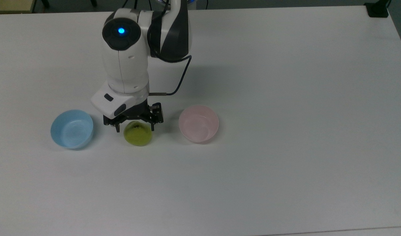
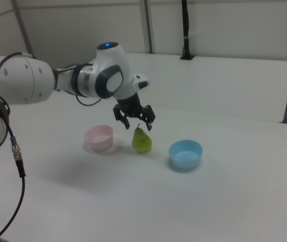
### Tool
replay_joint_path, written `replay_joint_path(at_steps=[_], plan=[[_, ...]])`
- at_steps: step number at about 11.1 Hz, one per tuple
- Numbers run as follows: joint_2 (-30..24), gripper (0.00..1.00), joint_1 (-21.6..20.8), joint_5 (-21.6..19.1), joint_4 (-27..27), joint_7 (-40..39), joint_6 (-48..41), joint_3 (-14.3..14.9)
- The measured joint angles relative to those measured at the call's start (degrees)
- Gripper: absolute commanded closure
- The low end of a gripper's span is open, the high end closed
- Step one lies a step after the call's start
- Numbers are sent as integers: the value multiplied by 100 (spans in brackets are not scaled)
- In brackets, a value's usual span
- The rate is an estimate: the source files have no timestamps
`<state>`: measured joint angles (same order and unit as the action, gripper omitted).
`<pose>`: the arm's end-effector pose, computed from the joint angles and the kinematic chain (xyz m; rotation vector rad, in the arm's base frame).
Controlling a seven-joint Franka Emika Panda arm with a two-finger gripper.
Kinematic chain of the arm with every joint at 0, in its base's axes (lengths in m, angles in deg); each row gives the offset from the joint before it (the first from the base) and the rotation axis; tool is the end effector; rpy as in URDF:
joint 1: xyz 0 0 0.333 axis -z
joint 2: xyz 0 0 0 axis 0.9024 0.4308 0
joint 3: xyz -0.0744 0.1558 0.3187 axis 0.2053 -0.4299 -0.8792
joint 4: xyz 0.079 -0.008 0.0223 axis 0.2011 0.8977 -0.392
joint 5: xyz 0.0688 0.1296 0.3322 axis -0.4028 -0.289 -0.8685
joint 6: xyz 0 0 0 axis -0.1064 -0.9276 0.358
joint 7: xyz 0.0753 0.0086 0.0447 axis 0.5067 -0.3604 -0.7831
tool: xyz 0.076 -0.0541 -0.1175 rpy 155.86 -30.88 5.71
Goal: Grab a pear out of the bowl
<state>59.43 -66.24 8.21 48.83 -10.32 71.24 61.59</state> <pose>0.7213 -0.0449 0.3879 3.0188 0.1942 0.2399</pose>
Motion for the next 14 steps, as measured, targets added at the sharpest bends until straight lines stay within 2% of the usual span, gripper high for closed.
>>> replay_joint_path(at_steps=[3, 7, 11, 14], plan=[[-747, 0, -125, 0, -56, 50, -1131, -12], [-1841, 0, -382, 0, -42, 545, -2523, -22], [-2583, 0, -677, 0, 381, 1121, -2948, -26], [-2721, 0, -665, 0, 578, 1133, -3024, -15]])
